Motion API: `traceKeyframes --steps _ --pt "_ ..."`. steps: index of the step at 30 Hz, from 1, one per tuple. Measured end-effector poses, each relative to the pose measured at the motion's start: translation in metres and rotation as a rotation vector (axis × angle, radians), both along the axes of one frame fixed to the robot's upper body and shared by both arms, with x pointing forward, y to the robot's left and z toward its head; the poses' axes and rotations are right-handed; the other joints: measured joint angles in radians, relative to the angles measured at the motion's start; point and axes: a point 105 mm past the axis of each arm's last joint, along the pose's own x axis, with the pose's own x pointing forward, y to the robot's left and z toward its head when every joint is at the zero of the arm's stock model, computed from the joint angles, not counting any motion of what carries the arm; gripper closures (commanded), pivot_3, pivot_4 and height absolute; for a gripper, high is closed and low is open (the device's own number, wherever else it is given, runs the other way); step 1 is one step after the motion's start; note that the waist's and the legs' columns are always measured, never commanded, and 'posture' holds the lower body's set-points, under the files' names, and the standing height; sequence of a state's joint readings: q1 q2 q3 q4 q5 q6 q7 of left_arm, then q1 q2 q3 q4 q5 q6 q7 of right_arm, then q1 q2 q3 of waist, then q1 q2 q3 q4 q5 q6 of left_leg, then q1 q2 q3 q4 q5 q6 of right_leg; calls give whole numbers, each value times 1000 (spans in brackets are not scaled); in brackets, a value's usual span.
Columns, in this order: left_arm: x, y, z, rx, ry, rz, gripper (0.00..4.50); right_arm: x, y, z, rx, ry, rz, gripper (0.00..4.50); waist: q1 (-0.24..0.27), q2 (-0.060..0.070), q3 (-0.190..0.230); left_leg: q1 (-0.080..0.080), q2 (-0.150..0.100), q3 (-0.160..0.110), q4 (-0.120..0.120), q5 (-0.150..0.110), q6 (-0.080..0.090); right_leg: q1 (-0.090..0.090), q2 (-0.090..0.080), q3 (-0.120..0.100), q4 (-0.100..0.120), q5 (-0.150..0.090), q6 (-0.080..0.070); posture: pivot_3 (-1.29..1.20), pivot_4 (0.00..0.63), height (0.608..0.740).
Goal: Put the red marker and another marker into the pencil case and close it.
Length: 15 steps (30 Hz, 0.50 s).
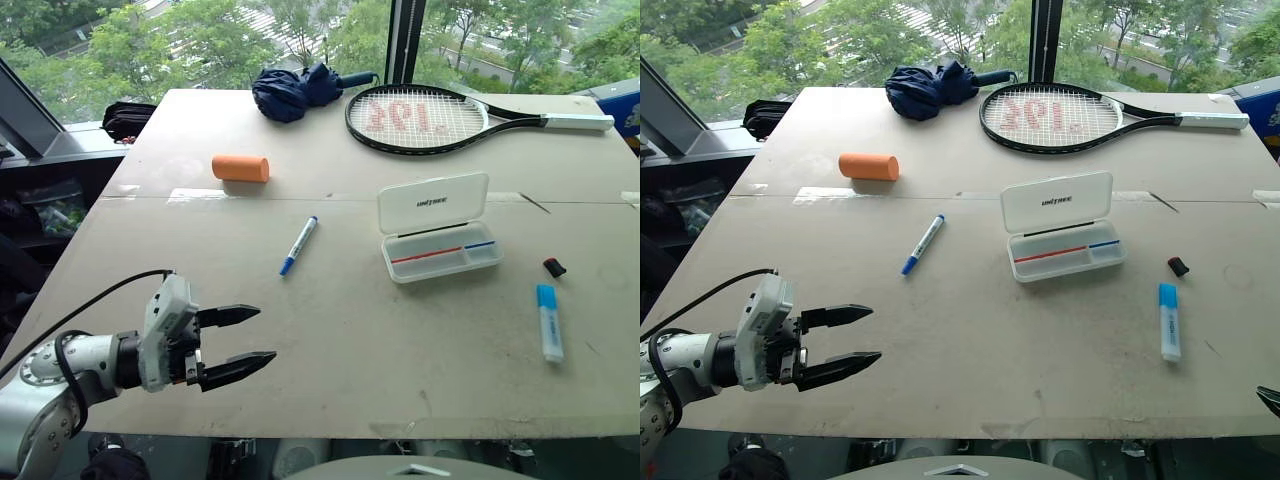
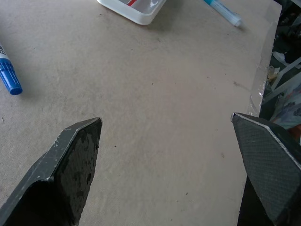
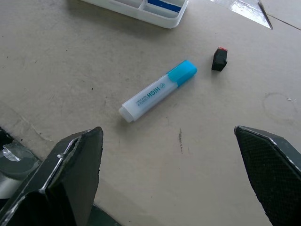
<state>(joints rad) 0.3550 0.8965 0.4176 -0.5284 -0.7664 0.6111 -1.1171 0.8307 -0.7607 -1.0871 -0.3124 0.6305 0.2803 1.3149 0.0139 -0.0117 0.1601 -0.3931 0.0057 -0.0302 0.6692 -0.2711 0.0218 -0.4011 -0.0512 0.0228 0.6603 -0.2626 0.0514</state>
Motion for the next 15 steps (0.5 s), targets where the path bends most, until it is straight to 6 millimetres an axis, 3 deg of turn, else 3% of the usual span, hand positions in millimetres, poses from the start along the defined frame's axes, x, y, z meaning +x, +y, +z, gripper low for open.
traceKeyframes --steps 3,5,10,15 --pt "2 -1 1 8 -11 -3 23 2 -1 1 1 -14 2 0 0 0 0 0 0 0 0 0 0 0 0 0 0 0 0 0 150 730" --pt "16 -13 9 -5 -73 -42 23 14 7 3 20 -67 31 0 2 0 0 0 0 0 1 0 0 1 3 -1 1 0 0 0 150 730" --pt "23 -32 13 -20 -97 -110 23 24 23 7 42 -107 82 0 0 2 -1 0 0 0 1 -1 1 1 3 0 0 2 3 0 150 730" --pt "42 -68 17 -18 -151 -162 23 24 45 14 103 -153 153 0 4 2 -1 -1 -1 -2 1 -1 1 1 4 -1 1 2 4 0 150 730"
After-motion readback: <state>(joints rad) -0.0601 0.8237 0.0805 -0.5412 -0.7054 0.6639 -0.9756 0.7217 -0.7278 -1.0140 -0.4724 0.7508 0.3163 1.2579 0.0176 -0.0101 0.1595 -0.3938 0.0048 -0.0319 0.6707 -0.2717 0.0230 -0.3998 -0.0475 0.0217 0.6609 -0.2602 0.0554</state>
